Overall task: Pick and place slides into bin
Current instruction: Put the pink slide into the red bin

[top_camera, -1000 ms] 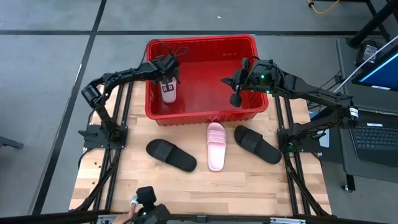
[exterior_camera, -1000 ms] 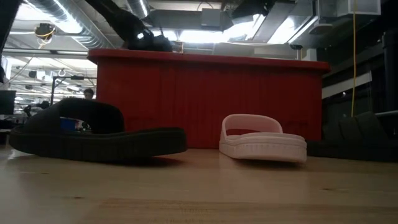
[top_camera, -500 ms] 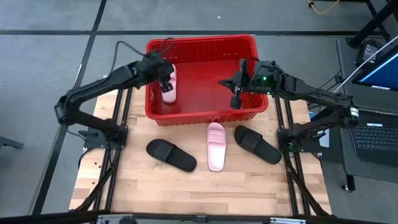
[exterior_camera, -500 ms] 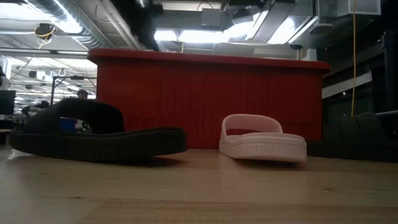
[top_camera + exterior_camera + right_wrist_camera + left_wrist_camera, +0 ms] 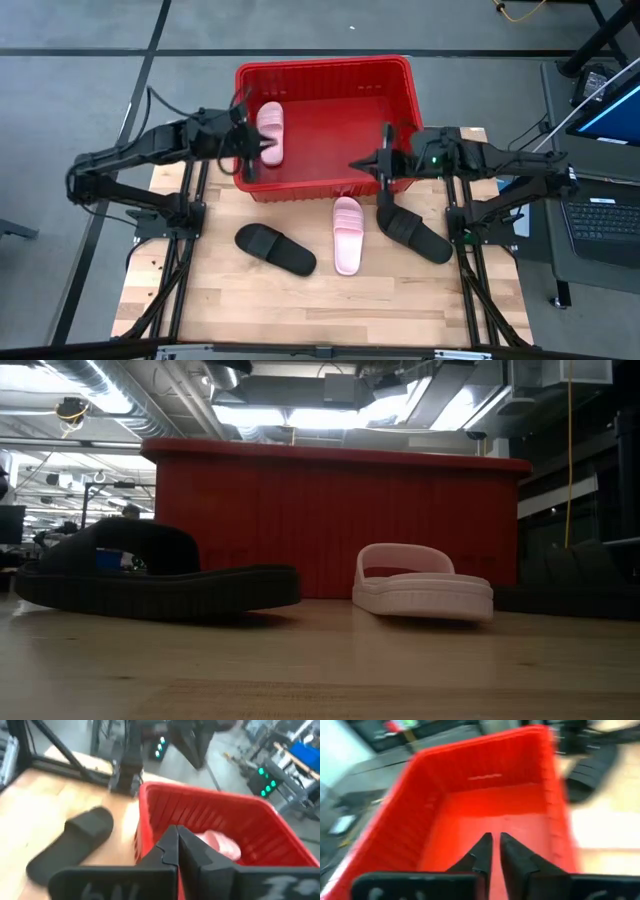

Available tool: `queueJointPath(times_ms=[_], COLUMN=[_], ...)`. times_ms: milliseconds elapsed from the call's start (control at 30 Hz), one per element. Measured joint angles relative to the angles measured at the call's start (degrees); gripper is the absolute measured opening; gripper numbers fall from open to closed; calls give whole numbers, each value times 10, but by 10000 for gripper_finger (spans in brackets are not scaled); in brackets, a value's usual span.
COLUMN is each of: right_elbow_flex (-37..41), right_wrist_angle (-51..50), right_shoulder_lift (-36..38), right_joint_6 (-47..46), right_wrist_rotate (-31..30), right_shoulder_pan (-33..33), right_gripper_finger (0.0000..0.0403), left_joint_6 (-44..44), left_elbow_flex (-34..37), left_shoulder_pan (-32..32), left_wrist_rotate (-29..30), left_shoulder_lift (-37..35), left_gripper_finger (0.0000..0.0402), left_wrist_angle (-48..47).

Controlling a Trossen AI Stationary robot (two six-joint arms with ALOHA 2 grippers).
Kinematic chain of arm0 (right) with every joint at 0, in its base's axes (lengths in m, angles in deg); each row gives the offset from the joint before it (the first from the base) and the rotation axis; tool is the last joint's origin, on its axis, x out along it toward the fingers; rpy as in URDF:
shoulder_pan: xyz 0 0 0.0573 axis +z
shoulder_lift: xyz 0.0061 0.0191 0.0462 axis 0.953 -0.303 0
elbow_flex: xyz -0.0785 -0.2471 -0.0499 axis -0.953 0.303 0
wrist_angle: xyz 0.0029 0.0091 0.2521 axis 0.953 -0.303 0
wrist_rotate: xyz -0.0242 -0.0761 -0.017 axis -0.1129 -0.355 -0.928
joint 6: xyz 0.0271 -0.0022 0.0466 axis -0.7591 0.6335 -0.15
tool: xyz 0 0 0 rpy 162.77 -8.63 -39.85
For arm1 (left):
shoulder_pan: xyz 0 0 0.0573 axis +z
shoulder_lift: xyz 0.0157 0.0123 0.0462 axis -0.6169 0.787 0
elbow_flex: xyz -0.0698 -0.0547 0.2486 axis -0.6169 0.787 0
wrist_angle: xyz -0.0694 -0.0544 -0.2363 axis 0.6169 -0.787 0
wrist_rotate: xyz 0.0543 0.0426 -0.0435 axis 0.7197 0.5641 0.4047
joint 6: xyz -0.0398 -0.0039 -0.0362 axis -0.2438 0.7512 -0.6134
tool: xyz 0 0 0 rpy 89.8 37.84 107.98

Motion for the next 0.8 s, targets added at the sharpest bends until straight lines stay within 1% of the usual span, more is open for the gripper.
queueJointPath(times_ms=[67, 200, 333, 533, 667, 800], right_elbow_flex=[0, 0, 0, 0, -1, -1], right_wrist_angle=[-25, -49, -57, -90, -132, -179], right_shoulder_lift=[0, 0, 0, -2, -18, -50], right_joint_6=[-17, -21, -66, -136, -184, -215], right_wrist_rotate=[-40, -94, -101, -101, -102, -101], right_shoulder_pan=[31, 91, 133, 184, 207, 214], right_gripper_finger=[3, 3, 3, 3, 3, 3], left_joint_6=[-16, -25, -52, -90, -119, -135], left_elbow_flex=[0, 0, 0, 0, 0, 0], left_shoulder_pan=[-24, -70, -106, -141, -159, -175], left_wrist_rotate=[-10, 0, 12, 16, 18, 18], left_shoulder_lift=[-1, -1, 1, 1, 2, 6], left_gripper_finger=[7, 2, 2, 2, 2, 2], left_wrist_angle=[-16, -18, -12, -13, -13, -14])
